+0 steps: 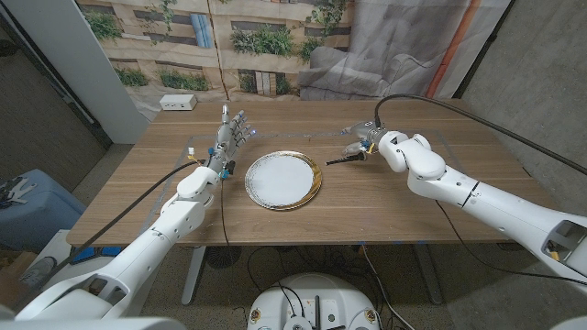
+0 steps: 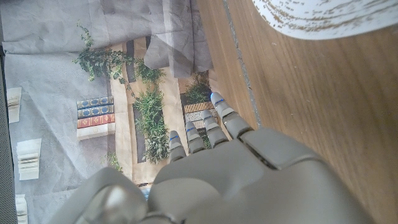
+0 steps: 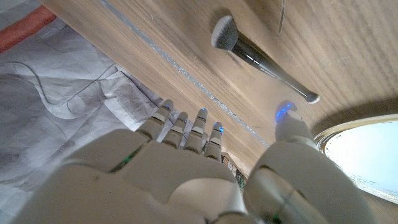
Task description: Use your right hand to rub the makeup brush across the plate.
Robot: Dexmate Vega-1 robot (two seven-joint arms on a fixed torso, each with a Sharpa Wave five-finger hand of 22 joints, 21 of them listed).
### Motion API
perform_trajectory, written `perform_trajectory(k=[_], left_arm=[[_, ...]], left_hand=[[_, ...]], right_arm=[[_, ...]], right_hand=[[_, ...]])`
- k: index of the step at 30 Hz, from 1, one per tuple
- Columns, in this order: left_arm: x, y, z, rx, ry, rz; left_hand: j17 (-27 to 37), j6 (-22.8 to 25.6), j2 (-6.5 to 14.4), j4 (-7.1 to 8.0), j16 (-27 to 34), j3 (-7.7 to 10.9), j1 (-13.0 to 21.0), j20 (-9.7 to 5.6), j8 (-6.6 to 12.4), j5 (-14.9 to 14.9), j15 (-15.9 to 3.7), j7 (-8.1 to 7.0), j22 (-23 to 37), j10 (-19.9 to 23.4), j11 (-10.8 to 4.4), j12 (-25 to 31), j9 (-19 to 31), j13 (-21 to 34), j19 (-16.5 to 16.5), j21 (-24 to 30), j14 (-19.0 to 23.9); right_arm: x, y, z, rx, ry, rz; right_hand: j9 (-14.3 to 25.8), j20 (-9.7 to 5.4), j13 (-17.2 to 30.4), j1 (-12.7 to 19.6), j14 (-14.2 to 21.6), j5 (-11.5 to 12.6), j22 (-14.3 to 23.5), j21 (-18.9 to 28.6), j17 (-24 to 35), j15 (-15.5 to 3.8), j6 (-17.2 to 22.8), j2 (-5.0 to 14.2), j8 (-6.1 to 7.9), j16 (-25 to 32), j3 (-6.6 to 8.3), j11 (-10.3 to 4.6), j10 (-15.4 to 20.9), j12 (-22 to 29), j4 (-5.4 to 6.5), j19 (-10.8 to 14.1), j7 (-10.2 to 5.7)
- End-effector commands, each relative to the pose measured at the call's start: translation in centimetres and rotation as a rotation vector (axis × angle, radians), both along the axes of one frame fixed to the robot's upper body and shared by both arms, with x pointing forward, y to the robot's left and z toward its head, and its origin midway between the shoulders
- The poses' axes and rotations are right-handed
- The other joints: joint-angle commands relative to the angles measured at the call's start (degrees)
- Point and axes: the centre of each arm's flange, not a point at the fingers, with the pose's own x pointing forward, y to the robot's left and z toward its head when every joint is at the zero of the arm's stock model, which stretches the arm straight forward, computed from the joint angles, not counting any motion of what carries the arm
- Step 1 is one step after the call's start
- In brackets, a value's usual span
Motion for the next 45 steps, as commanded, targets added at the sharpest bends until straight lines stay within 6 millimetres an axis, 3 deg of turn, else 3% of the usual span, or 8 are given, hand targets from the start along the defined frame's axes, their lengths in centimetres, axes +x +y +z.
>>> perform_trajectory(k=[1, 18, 29, 37, 45], left_arm=[[0.0, 0.0, 0.0, 0.0, 0.0, 0.0], [0.0, 0.0, 0.0, 0.0, 0.0, 0.0], [0.0, 0.0, 0.0, 0.0, 0.0, 0.0], [0.0, 0.0, 0.0, 0.0, 0.0, 0.0], [0.0, 0.0, 0.0, 0.0, 0.0, 0.0]], left_hand=[[0.1, 0.03, 0.52, 0.45, 0.19, -0.16, -0.01, 0.25, 0.44, 0.29, -0.71, -0.37, 0.27, -0.02, -0.43, 0.42, 0.13, 0.15, 0.46, 0.39, 0.5], [0.1, 0.02, 0.52, 0.45, 0.18, -0.19, -0.01, 0.23, 0.43, 0.29, -0.74, -0.37, 0.27, -0.08, -0.55, 0.4, 0.13, 0.15, 0.45, 0.39, 0.48], [0.1, -0.01, 0.53, 0.44, 0.18, -0.2, 0.0, 0.25, 0.41, 0.29, -0.75, -0.37, 0.26, -0.08, -0.4, 0.4, 0.13, 0.15, 0.46, 0.39, 0.47], [0.1, -0.03, 0.53, 0.44, 0.19, -0.21, 0.01, 0.24, 0.41, 0.3, -0.75, -0.37, 0.26, -0.08, -0.49, 0.39, 0.12, 0.15, 0.45, 0.39, 0.5], [0.1, -0.04, 0.54, 0.44, 0.2, -0.22, 0.01, 0.2, 0.41, 0.3, -0.78, -0.37, 0.26, 0.0, -0.49, 0.43, 0.12, 0.15, 0.47, 0.39, 0.54]], right_arm=[[0.2, 1.3, -0.9, -0.121, 0.036, -0.039], [0.7, 2.2, -2.5, -0.209, 0.053, -0.071], [1.4, 2.4, -2.7, -0.213, 0.078, -0.071], [1.7, 2.4, -2.4, -0.213, 0.094, -0.072], [1.8, 2.5, -2.0, -0.206, 0.114, -0.068]], right_hand=[[0.29, -0.27, 0.22, 1.89, 0.73, 0.58, 0.23, 0.21, 0.16, -0.15, 0.97, 0.21, 0.54, 0.46, 0.75, -0.15, 0.81, 0.49, 0.12, 0.61, -0.26], [0.35, -1.01, -0.18, 5.24, 3.44, 1.22, 0.25, 0.39, 0.1, -1.42, 3.9, 0.34, 1.3, 1.33, 1.67, -0.36, 2.03, 0.24, 0.37, 2.26, -0.86], [0.31, -1.82, -0.59, 7.45, 5.87, 1.58, 0.25, 0.39, 0.08, -3.3, 5.18, 0.85, 1.24, 2.12, 2.17, -1.72, 5.44, 0.83, 0.55, 3.37, -1.6], [0.35, -2.86, -0.9, 9.8, 7.71, 2.05, 0.27, 0.18, 0.29, -5.32, 7.23, 3.2, 1.31, 2.89, 2.96, -3.36, 8.25, 0.94, 1.02, 3.82, -2.61], [0.48, -3.44, -0.99, 9.76, 8.98, 1.81, 0.28, 0.12, 0.73, -6.32, 9.7, 5.65, 1.64, 3.73, 2.8, -4.56, 11.24, 1.32, 1.87, 4.17, -2.67]])
